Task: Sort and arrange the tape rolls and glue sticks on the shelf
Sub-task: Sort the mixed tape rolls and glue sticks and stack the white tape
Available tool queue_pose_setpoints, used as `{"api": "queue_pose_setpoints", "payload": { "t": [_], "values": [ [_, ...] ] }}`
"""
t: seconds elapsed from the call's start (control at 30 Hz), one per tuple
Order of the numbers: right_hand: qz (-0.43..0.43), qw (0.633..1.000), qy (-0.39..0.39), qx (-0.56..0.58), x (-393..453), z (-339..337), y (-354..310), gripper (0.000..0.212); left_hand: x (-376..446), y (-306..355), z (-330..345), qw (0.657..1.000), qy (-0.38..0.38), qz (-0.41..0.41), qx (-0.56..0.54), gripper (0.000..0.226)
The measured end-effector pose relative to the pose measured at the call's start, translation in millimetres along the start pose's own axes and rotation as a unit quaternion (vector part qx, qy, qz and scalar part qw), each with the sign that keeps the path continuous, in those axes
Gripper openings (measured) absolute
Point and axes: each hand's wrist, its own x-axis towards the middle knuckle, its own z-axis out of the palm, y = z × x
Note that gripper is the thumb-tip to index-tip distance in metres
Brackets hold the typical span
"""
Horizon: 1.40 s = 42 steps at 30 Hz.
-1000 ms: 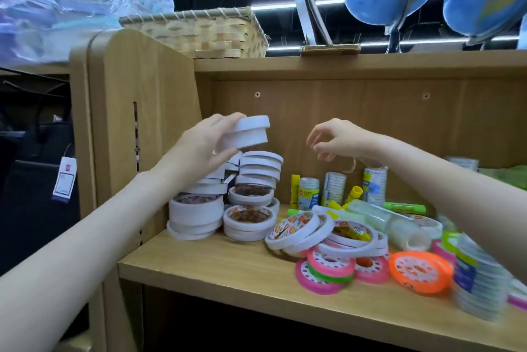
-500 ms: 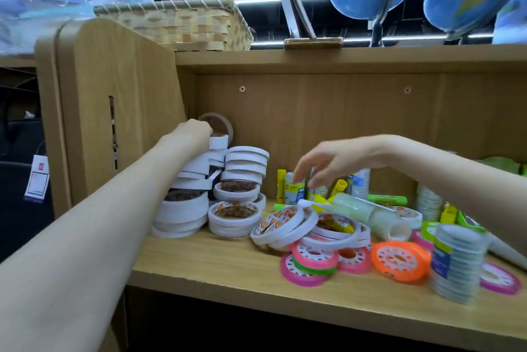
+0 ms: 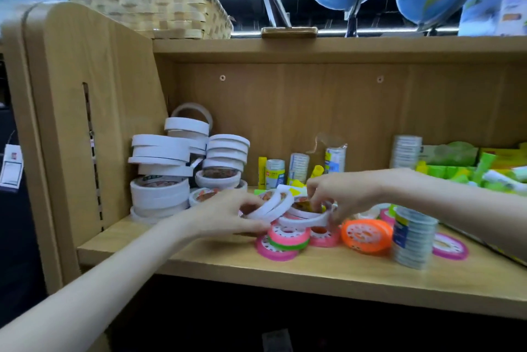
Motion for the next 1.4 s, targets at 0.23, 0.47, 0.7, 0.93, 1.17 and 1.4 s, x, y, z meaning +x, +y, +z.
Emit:
{"api": "queue_pose_setpoints", "payload": {
  "t": [0.23, 0.47, 0.7, 0.93, 1.17, 1.4],
  "values": [
    [0.045, 0.991, 0.052, 0.111, -9.2, -22.4, 20.7, 0.016, 0.9, -0.6, -7.6, 0.996, 0.081, -0.030, -0.033, 0.020],
    [0.097, 0.946, 0.139, 0.277, -14.5, -27.0, 39.8, 0.017, -0.8, 7.3, 10.6, 0.991, 0.128, -0.014, 0.029, 0.019],
    [0.115, 0.911, 0.173, 0.356, -23.5, -29.3, 50.4, 0.016, 4.2, 11.3, 13.0, 0.984, 0.179, -0.014, 0.009, 0.022],
    [0.121, 0.921, 0.197, 0.314, -32.6, -37.5, 52.9, 0.014, 7.6, 18.8, 19.1, 0.981, 0.189, 0.016, 0.031, 0.016],
    [0.084, 0.894, 0.218, 0.382, -36.5, -43.8, 46.1, 0.013, -0.7, 16.3, 16.1, 0.972, 0.231, 0.044, 0.025, 0.018],
    [0.070, 0.891, 0.219, 0.391, -17.2, -44.2, 33.9, 0.014, -22.0, 22.6, -16.0, 0.938, 0.320, 0.060, -0.120, 0.025]
  ]
}}
